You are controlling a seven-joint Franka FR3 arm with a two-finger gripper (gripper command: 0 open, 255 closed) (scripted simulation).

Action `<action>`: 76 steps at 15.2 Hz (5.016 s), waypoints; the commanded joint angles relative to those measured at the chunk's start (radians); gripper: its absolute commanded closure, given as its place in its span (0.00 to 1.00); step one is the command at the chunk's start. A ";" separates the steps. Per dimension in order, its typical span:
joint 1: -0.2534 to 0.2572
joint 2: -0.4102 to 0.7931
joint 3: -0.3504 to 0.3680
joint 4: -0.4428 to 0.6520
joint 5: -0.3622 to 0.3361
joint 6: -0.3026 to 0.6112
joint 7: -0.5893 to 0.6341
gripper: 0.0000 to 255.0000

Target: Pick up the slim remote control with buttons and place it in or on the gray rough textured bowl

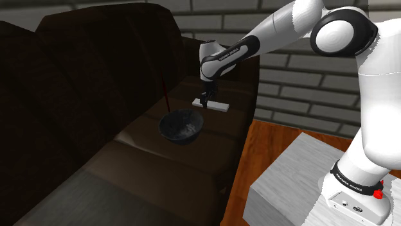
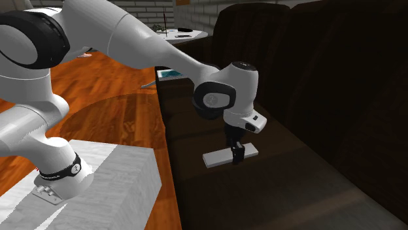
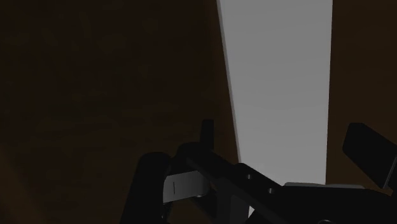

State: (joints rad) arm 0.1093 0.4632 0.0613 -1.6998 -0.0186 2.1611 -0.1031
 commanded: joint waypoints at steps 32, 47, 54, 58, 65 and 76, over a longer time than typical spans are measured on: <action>-0.001 -0.086 0.003 0.119 0.006 -0.204 -0.002 1.00; 0.000 -0.108 0.004 0.288 0.008 -0.396 -0.002 1.00; 0.082 -0.157 0.045 0.218 -0.002 -0.374 0.122 1.00; 0.137 -0.169 0.074 0.199 -0.009 -0.367 0.207 1.00; 0.238 -0.154 0.124 0.219 -0.027 -0.373 0.359 1.00; 0.304 -0.113 0.152 0.181 -0.046 -0.296 0.458 1.00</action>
State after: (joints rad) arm 0.4139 0.3494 0.2135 -1.5060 -0.0640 1.8510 0.3547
